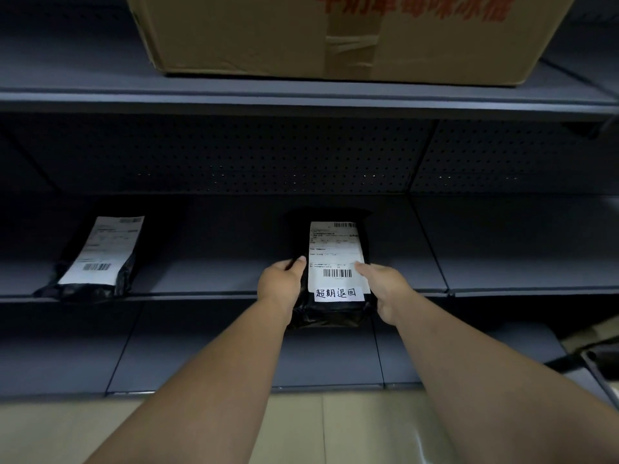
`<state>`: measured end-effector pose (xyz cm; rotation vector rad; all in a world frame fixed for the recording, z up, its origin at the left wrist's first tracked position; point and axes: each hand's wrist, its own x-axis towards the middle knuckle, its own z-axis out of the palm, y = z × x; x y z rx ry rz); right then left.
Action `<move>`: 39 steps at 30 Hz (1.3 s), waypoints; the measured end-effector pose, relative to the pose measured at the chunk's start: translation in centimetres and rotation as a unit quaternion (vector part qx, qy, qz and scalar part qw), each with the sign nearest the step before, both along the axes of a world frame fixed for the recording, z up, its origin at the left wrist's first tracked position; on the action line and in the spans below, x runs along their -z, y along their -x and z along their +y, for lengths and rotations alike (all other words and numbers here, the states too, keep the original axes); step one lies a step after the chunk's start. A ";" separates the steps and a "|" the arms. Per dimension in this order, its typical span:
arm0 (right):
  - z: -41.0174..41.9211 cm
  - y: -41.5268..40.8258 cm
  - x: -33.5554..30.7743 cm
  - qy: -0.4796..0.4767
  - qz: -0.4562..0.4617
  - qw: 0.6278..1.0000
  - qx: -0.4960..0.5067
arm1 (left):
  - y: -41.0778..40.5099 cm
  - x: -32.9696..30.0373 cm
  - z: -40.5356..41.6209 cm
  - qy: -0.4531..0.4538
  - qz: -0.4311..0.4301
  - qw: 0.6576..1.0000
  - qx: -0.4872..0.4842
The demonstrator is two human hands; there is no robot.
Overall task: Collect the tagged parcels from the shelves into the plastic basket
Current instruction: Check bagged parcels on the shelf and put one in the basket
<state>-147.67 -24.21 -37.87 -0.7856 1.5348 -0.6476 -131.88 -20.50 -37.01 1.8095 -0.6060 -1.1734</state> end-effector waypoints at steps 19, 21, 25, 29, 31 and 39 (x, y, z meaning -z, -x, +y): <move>7.8 2.5 -6.8 0.095 -0.160 0.982 -0.010 | 1.9 -6.0 7.9 0.130 0.014 0.991 -0.020; 8.6 2.6 -7.2 0.094 -0.170 0.981 -0.006 | 2.1 -6.5 8.6 0.141 0.014 0.990 -0.020; 9.5 2.9 -8.0 0.079 -0.187 0.979 -0.013 | 2.2 -7.0 9.6 0.145 0.006 0.989 -0.019; 10.1 2.9 -8.7 0.080 -0.176 0.981 -0.033 | 2.3 -7.4 10.4 0.157 0.005 0.987 -0.010; 10.4 2.8 -9.0 0.082 -0.181 0.980 -0.030 | 2.1 -7.7 10.7 0.155 0.003 0.988 -0.009; 11.9 1.9 -10.3 0.091 -0.222 0.971 0.003 | 1.0 -9.0 11.6 0.167 0.033 0.985 0.020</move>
